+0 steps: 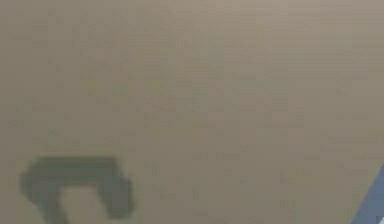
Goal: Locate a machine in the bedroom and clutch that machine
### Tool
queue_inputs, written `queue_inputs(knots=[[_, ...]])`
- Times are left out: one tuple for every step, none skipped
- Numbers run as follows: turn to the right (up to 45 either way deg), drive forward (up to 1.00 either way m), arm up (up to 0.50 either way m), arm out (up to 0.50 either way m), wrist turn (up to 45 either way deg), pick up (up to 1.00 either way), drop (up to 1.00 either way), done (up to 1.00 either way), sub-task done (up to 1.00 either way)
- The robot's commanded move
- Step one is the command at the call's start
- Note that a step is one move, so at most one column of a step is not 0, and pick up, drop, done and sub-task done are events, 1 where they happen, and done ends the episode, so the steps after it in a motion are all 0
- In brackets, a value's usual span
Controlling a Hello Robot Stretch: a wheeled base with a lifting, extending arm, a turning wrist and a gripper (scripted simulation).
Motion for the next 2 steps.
queue_inputs(knots=[[-45.0,0.0,0.0,0.0,0.0,0.0,0.0,0.0,0.0],[-45.0,0.0,0.0,0.0,0.0,0.0,0.0,0.0,0.0]])
